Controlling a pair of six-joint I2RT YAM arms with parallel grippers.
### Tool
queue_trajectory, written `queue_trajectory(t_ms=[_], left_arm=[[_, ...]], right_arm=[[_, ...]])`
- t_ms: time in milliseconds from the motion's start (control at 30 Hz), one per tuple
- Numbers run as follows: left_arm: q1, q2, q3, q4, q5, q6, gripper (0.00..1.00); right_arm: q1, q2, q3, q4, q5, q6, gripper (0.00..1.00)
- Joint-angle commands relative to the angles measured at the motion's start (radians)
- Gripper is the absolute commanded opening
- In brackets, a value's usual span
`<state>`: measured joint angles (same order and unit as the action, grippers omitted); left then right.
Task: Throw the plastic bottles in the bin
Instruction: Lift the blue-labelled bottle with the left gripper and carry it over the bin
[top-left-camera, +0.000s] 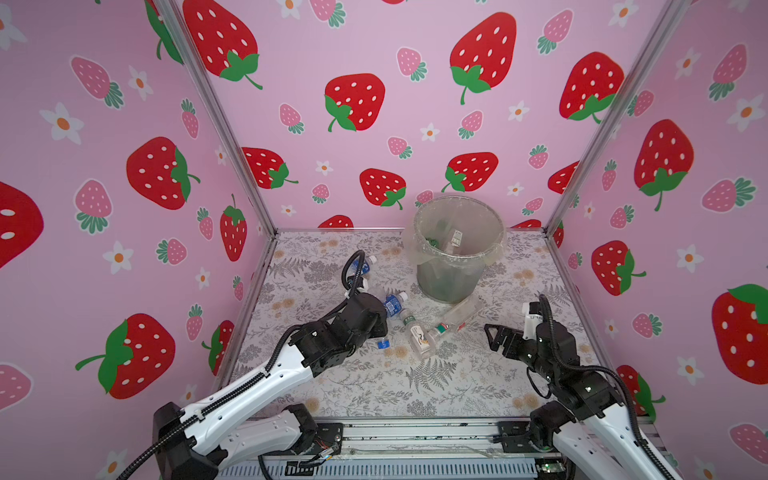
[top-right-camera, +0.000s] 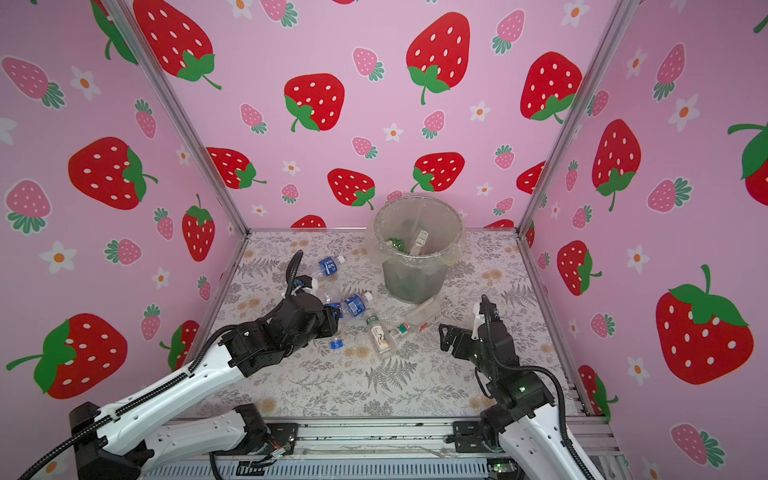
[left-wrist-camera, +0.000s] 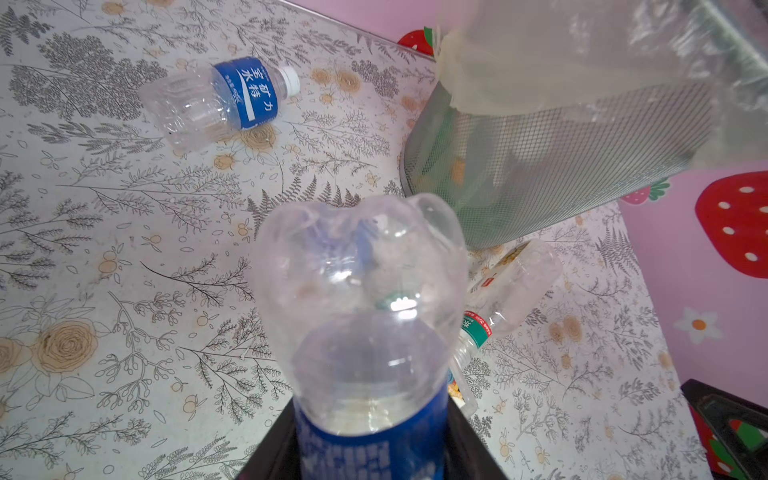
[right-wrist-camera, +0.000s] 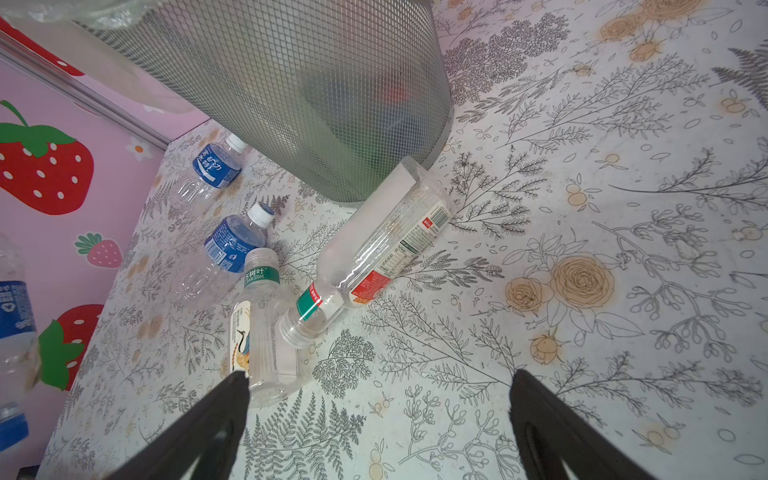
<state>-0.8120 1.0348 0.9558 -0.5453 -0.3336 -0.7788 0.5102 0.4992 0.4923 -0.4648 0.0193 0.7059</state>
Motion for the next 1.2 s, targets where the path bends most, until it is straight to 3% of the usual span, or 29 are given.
queue_trajectory(t_ms=[0,400,833,1000,1167], left_arm=[[0.043,-0.024,0.043,0.037,0.056,0.051,0.48],[0.122,-0.008,0.054,0.257,0.24,0.213,0.48],[0.127,-0.036,-0.014,0.491,0.238,0.235,0.48],[0.127,0.047,0.116,0.514,0.276,0.278,0.49],[0.128,0.216,0.376,0.456,0.276,0.306,0.5]], right_arm=[[-0.001,0.002,-0.01,0.006,0.0,0.0,0.99],[-0.002,0.009,-0.005,0.002,0.008,0.002,0.99],[-0.002,0.032,0.001,0.005,0.018,-0.003,0.99],[-0.001,0.032,0.005,0.001,0.018,-0.005,0.99],[-0.001,0.028,0.009,-0.005,0.019,-0.004,0.99]])
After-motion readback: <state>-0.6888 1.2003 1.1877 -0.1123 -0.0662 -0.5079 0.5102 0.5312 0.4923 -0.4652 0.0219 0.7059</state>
